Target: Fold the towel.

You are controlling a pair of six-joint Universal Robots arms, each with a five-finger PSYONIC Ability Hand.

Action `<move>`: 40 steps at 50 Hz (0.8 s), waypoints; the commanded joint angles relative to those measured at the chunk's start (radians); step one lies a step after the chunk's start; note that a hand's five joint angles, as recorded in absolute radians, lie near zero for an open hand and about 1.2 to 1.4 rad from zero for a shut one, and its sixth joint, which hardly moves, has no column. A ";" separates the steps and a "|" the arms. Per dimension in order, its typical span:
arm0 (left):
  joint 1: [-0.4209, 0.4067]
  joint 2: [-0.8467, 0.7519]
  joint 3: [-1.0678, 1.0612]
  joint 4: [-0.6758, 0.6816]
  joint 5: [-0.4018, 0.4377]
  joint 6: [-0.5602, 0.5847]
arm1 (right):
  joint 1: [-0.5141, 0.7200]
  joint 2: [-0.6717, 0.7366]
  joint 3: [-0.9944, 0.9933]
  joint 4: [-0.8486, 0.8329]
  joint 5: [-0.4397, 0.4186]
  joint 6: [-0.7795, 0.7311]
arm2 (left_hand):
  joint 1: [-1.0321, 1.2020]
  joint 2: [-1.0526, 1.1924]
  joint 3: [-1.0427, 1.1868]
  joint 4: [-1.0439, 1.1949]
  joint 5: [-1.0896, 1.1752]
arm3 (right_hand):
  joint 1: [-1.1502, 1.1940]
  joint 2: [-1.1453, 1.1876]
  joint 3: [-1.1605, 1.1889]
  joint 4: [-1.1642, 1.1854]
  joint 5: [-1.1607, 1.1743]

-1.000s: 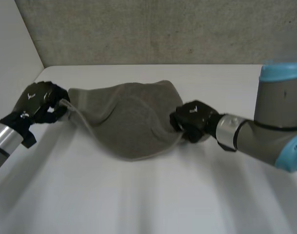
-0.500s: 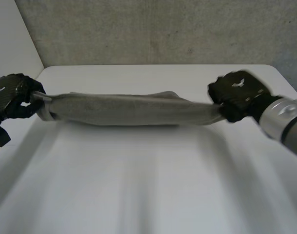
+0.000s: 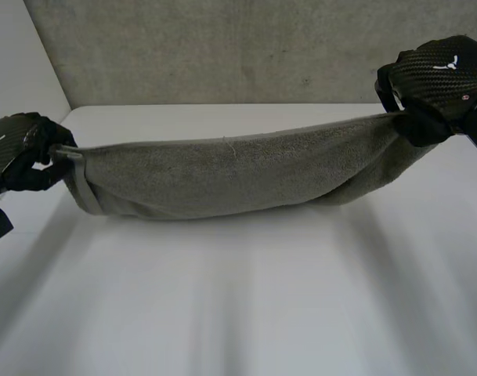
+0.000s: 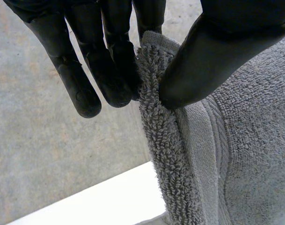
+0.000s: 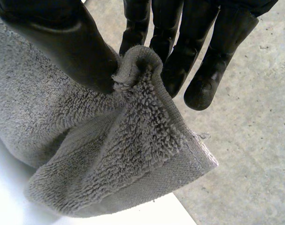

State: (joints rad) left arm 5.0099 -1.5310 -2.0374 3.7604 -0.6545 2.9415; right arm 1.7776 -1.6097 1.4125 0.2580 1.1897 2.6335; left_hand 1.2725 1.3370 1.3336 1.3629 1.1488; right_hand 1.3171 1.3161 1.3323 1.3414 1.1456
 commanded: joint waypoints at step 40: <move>-0.138 -0.408 0.499 -0.021 -0.173 -0.081 | 0.195 0.550 -0.547 0.296 -0.041 -0.084 | 0.124 0.059 0.063 0.033 0.073 | 0.079 0.080 0.064 0.055 0.076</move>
State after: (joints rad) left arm 4.7819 -1.9468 -1.3019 3.6687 -1.0019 2.8564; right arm 1.9761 -0.9775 0.5560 0.5226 1.2131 2.6433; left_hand 1.2728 1.3396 1.3360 1.3634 1.1492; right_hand 1.3222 1.3205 1.3323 1.3424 1.1497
